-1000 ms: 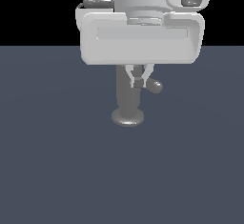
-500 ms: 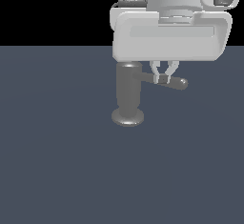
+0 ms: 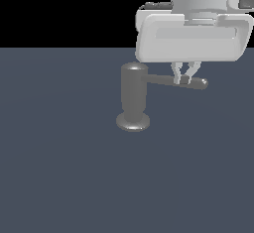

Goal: Turn on the faucet by rotating a designated handle.

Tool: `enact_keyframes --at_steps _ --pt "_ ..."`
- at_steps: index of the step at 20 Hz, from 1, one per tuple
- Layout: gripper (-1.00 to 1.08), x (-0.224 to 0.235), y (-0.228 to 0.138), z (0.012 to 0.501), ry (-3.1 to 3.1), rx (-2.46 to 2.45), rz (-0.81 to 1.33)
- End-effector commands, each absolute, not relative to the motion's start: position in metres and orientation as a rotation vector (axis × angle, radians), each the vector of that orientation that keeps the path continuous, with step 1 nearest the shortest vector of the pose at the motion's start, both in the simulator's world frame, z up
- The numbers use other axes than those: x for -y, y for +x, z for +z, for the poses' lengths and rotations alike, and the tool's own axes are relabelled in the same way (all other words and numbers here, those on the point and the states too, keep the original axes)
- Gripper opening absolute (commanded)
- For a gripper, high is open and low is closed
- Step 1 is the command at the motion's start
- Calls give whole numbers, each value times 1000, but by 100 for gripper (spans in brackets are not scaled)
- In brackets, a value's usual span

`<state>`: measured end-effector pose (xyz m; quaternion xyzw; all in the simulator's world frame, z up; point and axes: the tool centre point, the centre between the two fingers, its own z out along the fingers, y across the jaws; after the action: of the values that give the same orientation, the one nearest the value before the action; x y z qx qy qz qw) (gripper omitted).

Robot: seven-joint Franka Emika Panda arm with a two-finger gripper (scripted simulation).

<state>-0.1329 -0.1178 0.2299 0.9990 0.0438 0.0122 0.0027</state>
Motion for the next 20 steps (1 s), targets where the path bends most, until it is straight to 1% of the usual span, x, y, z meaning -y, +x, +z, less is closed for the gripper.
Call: enact_keyframes --at_steps 1,4,5,20 --pt "-100 142 -140 220 3140 -88 0" --pt "-100 150 -138 220 3140 -88 0" --pt "-100 132 -126 234 3130 -143 54" --pt "-100 162 -87 231 3133 -128 39"
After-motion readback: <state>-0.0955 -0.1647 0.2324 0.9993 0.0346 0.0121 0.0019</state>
